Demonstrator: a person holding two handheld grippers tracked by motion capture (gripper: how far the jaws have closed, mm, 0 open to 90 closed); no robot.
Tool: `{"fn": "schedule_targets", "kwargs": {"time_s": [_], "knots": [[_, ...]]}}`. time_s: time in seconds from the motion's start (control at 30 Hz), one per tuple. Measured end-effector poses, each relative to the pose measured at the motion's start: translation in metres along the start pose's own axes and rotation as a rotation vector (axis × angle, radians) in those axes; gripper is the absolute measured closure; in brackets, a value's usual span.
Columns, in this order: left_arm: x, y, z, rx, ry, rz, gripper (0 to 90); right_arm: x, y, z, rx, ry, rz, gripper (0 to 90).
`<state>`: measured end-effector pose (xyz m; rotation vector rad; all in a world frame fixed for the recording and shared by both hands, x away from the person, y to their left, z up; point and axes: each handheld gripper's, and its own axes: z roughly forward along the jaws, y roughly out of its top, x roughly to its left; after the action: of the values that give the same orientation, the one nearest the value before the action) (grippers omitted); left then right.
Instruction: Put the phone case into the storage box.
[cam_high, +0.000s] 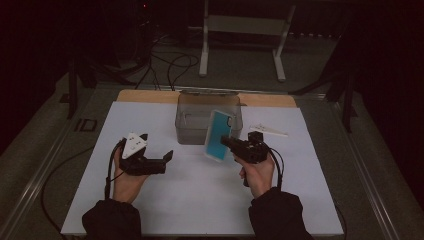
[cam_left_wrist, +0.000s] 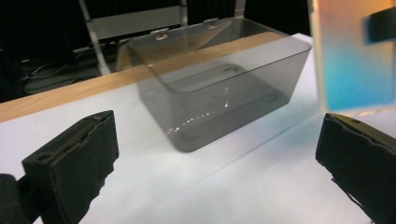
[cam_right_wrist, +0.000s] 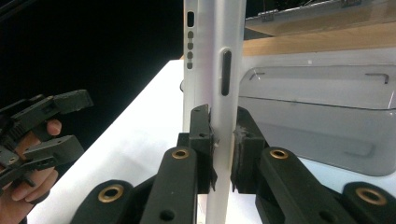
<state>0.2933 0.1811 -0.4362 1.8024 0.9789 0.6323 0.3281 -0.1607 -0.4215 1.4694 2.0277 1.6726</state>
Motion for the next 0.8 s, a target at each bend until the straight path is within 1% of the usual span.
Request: {"fn": "schedule_targets", "kwargs": {"time_s": [0.07,0.23,0.27,0.33,0.4,0.63,0.7,0.8], "knots": [[0.004,-0.004,-0.005,0.001,0.004,0.01,0.3,0.0,0.001,0.0,0.002,0.0,-0.001,81.7],[0.012,-0.017,-0.014,-0.005,0.01,0.009,0.3,0.0,0.002,0.0,0.005,0.001,-0.004,81.7],[0.013,-0.021,-0.017,-0.011,0.017,0.013,0.3,0.0,0.002,0.0,0.005,0.002,-0.004,81.8],[0.016,-0.026,-0.021,-0.024,0.034,0.008,0.3,0.0,0.002,0.0,0.009,0.0,-0.005,81.8],[0.019,-0.033,-0.027,-0.05,0.056,-0.009,0.4,0.0,0.003,0.0,0.01,0.001,-0.008,81.7],[0.029,-0.058,-0.038,-0.018,0.095,-0.014,0.3,0.0,0.006,-0.001,0.013,0.002,-0.011,81.7],[0.031,-0.065,-0.041,-0.014,0.098,-0.023,0.4,-0.001,0.006,-0.001,0.012,0.0,-0.007,81.7],[0.034,-0.072,-0.046,-0.01,0.109,-0.024,0.4,-0.003,0.007,-0.001,0.017,-0.006,-0.007,81.7]]}}
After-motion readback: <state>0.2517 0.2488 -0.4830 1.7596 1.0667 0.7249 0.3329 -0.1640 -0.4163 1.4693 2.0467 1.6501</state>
